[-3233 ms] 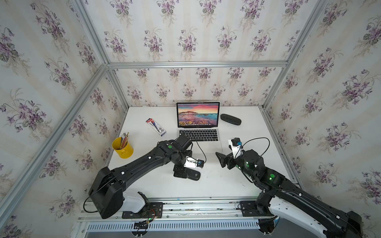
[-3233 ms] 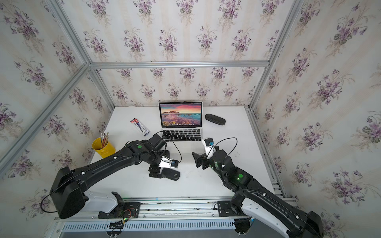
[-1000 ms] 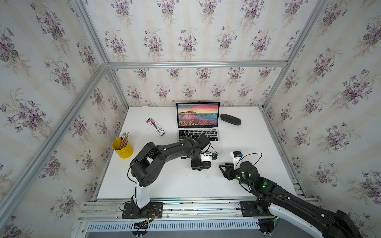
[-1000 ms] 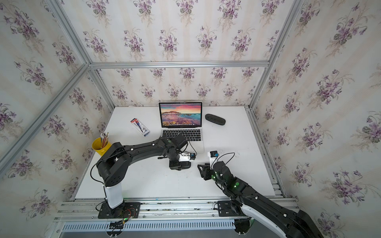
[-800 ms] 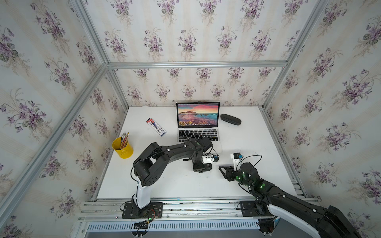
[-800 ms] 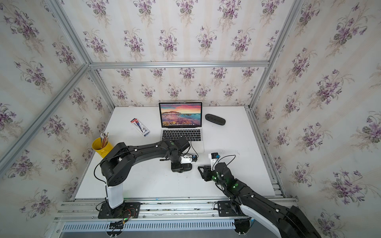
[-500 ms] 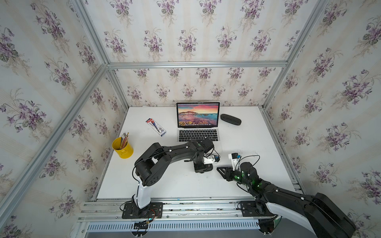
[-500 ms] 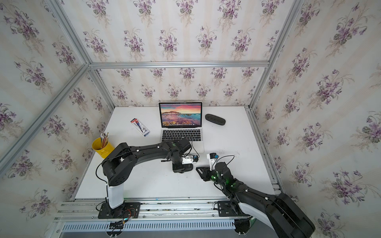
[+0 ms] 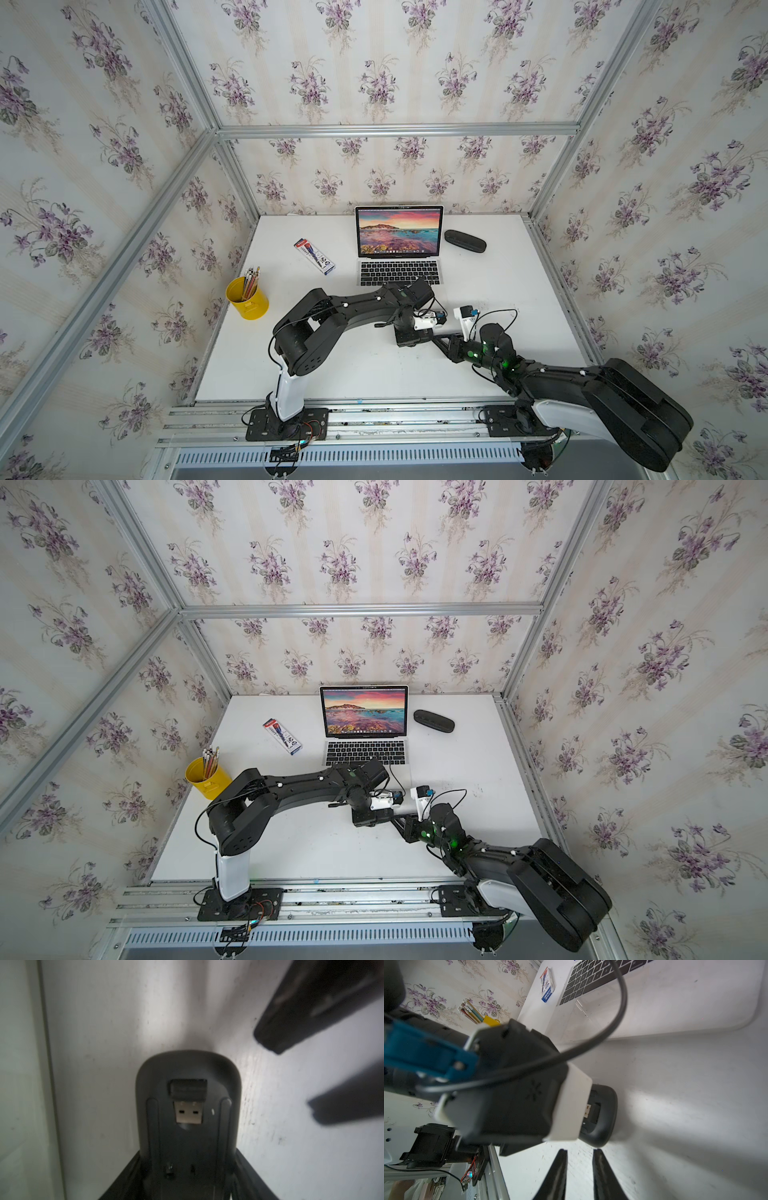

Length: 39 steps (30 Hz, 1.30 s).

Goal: Remove the wireless mouse receiver from the laptop
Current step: Insert the USB plug into the mouse.

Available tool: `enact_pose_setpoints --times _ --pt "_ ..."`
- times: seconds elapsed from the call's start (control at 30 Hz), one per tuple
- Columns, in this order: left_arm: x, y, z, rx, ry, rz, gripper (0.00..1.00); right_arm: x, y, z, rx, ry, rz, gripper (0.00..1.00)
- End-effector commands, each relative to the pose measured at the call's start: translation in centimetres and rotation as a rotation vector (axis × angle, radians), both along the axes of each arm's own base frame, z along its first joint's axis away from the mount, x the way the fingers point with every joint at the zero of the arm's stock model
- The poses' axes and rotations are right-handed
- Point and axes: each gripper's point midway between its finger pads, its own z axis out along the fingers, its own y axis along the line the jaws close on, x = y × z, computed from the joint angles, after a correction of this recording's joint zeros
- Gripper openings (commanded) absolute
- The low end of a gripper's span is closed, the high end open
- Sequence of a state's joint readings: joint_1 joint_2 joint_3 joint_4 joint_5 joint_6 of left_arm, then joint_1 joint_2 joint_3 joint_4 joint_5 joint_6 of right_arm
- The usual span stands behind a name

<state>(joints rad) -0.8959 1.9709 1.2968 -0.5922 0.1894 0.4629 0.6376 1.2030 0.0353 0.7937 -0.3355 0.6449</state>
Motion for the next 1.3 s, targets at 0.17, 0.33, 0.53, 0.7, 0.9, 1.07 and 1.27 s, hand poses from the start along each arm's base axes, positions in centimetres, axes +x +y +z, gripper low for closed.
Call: enact_pose_setpoints --times 0.17,0.33,0.53,0.7,0.9,1.07,1.27 --pt "-2.0 0.5 -1.5 0.029 0.094 0.000 0.41 1.4 0.1 1.3 0.032 -0.088 -0.039 0.22" --pt "-2.3 0.4 -1.4 0.022 0.109 0.001 0.41 1.8 -0.2 1.4 0.037 -0.107 -0.065 0.20" --pt "-2.5 0.1 -1.3 0.013 0.119 -0.002 0.41 2.2 -0.4 1.4 0.030 -0.119 -0.087 0.19" --pt "-2.8 0.0 -1.2 0.013 0.125 -0.008 0.41 2.5 -0.4 1.2 0.020 -0.115 -0.097 0.19" --pt "-2.9 -0.1 -1.0 0.013 0.126 -0.012 0.41 2.8 0.1 0.8 0.023 -0.095 -0.086 0.19" --pt "-3.1 -0.1 -1.0 0.013 0.130 -0.014 0.41 2.9 0.4 0.6 0.030 -0.084 -0.081 0.18" --pt "-3.1 -0.1 -1.0 0.013 0.131 -0.016 0.41 2.8 0.4 0.5 0.026 -0.079 -0.078 0.18"
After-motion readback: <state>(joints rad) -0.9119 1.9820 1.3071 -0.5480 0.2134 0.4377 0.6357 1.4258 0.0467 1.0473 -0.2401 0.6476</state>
